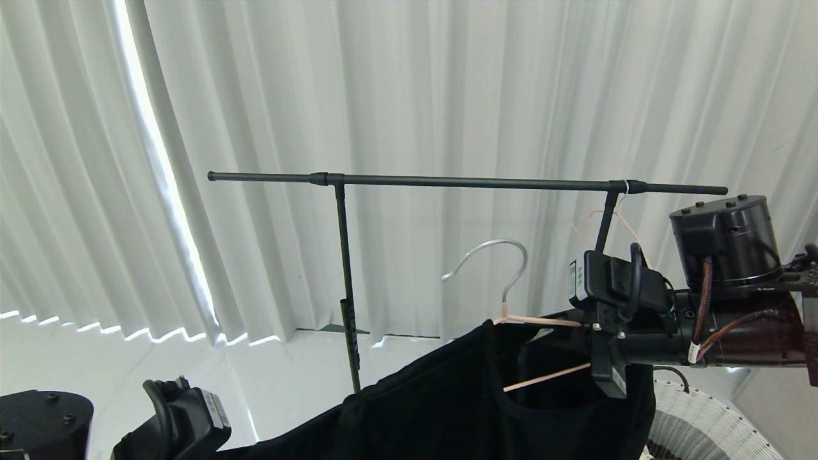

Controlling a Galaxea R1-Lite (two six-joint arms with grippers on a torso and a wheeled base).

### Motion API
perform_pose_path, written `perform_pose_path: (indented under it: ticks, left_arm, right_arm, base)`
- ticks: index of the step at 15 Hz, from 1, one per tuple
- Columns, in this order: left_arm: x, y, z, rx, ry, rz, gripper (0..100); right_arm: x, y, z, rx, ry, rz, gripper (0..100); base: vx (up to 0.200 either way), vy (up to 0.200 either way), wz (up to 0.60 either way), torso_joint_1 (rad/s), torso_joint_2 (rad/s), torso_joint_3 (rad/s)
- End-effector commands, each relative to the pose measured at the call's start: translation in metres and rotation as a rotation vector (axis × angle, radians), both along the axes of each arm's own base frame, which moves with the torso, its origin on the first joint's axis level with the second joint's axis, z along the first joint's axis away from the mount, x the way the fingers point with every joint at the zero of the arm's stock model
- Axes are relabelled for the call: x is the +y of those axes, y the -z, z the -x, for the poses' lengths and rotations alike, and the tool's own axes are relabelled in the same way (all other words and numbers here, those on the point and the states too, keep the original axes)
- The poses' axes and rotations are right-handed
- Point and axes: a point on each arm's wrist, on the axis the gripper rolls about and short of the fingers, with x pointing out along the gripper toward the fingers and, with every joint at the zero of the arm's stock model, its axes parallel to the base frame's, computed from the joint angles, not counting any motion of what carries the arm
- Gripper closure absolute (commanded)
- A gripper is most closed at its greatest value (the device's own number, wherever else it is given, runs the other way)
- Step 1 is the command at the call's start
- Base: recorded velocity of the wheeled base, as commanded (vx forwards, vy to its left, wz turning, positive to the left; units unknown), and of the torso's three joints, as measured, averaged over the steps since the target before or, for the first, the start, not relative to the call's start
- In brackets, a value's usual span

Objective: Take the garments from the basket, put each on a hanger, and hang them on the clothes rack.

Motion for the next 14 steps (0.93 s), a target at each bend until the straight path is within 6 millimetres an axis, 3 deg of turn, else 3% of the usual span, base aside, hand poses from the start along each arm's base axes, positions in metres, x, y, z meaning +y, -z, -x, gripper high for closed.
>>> perform_pose_path:
  ticks: [1, 6, 11, 12, 14]
  left_arm:
    - [0.0, 0.001, -0.002, 0.01, -0.008, -0.003, 100]
    - [0.041, 0.008, -0.011, 0.036, -0.354, -0.029, 100]
    - [0.039, 0.006, -0.012, 0.027, -0.343, -0.029, 100]
    - [0.037, 0.006, -0.01, 0.021, -0.32, -0.026, 0]
    - [0.035, 0.003, -0.011, 0.01, -0.312, -0.018, 0]
  right_arm:
    - [0.0, 0.001, 0.0, 0.002, 0.003, 0.002, 100]
    - [-0.024, 0.001, -0.018, -0.007, 0.144, 0.015, 100]
    - [-0.027, -0.002, -0.022, -0.009, 0.196, 0.003, 100]
    - [-0.027, -0.003, -0.022, -0.015, 0.198, 0.0, 100]
    - [-0.028, -0.003, -0.022, -0.022, 0.223, 0.011, 100]
  base:
    - [0.0, 0.0, 0.0, 0.0, 0.0, 0.0]
    - [0.0, 0.0, 0.0, 0.0, 0.0, 0.0]
    - [0.0, 0.0, 0.0, 0.0, 0.0, 0.0]
    - [0.0, 0.0, 0.0, 0.0, 0.0, 0.0]
    - [0.0, 0.0, 0.0, 0.0, 0.0, 0.0]
